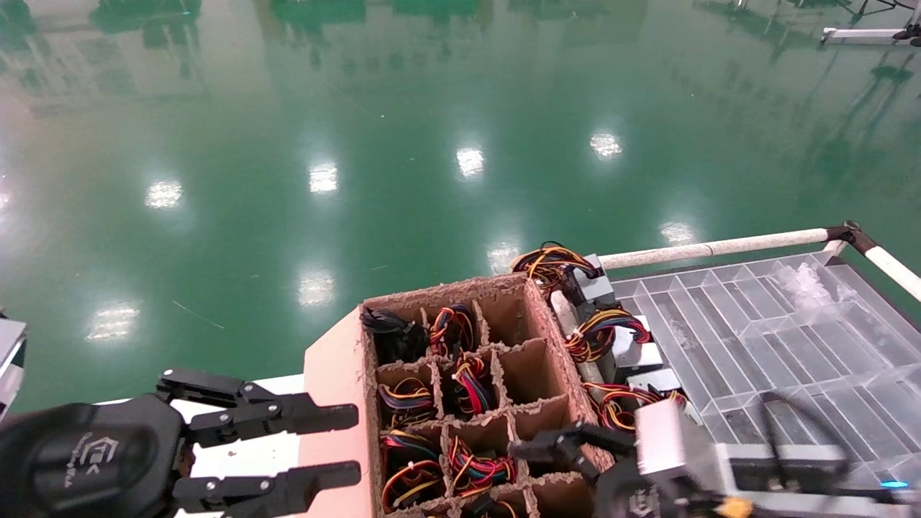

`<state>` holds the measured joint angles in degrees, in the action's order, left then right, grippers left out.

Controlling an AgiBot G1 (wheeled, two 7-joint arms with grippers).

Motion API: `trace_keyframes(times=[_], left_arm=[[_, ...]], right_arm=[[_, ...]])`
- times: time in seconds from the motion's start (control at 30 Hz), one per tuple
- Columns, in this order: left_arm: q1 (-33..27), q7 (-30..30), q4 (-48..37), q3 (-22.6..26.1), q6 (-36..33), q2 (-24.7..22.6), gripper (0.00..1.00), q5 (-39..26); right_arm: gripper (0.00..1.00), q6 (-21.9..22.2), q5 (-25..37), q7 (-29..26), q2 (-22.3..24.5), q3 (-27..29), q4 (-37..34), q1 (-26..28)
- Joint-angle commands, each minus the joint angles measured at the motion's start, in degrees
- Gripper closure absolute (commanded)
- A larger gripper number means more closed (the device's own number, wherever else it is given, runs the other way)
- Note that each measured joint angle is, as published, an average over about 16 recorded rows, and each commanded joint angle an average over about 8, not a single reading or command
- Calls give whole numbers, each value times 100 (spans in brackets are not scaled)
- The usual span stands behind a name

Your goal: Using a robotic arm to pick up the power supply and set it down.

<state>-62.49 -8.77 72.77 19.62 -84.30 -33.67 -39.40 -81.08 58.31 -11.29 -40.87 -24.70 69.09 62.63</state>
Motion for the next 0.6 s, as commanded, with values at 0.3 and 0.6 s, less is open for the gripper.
trace_keyframes(times=[0.3,0.6], left_arm=[[0,0,0,1,0,0,100,1],[-1,1,0,2,1,1,95,1]], right_arm=[[100,-51,868,1,-497,-514,-526,423],[100,-86,1210,109,-775,-714,-935,655]])
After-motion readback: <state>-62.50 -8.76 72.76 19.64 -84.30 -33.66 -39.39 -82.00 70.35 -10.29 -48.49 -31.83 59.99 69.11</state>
